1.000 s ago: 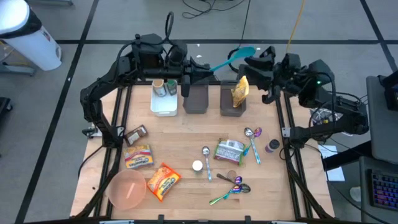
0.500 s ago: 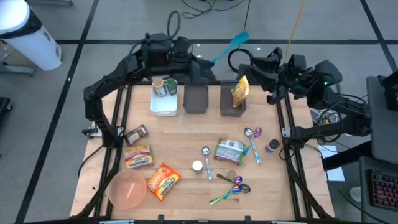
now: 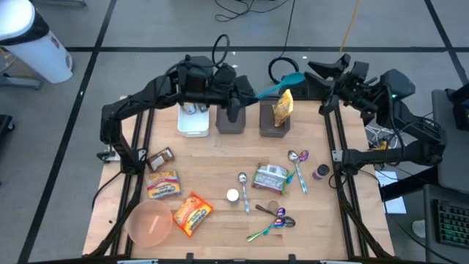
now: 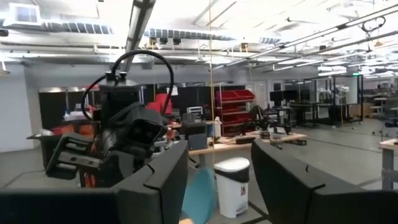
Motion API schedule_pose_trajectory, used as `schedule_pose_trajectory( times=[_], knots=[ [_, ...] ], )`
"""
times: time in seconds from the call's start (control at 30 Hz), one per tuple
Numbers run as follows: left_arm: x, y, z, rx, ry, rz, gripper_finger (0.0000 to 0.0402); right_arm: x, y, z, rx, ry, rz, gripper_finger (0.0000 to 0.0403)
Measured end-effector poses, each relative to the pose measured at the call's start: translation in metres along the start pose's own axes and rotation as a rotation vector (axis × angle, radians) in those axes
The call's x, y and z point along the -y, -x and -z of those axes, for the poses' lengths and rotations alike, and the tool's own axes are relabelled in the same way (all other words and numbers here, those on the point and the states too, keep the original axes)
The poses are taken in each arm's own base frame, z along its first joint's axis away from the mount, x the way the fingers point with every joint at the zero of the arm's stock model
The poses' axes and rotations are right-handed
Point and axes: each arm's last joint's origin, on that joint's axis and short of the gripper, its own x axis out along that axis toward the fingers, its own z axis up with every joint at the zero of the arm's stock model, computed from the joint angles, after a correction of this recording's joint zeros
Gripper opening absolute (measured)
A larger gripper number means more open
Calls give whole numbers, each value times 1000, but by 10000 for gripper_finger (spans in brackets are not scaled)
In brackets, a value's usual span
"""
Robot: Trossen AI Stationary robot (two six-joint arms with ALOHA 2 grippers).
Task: Pick & Place Food Item
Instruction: Put the blue baby spoon into the left black bin
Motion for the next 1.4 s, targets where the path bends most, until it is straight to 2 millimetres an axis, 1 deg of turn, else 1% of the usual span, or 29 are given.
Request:
schedule_pose_trajectory(
  times=[0.13, 0.2, 0.4, 0.57, 0.67, 0.83, 1.07, 1.13, 1.4],
  knots=[
    [1, 0, 1, -8, -12, 9, 12, 3, 4, -1, -15, -18, 8, 171],
    [2, 0, 1, -11, -25, 23, 12, 3, 3, 1, -30, -33, -29, 171],
    [3, 0, 1, -20, -41, 44, 12, 2, -3, 9, -82, -81, -89, 171],
    [3, 0, 1, -20, -51, 44, 12, 2, -8, 12, -100, -94, -100, 171],
    [3, 0, 1, -20, -53, 45, 12, 1, -10, 15, -116, -102, -119, 164],
    [3, 0, 1, -21, -56, 46, 12, 1, -9, 17, -143, -102, -117, 122],
    [3, 0, 1, -23, -57, 51, 12, 1, -7, 14, -124, -93, -122, 34],
    [3, 0, 1, -22, -58, 51, 17, 1, -7, 14, -123, -92, -115, 13],
    [2, 1, 1, -35, -50, 85, 71, 1, -7, 14, -123, -83, -118, 5]
  ],
)
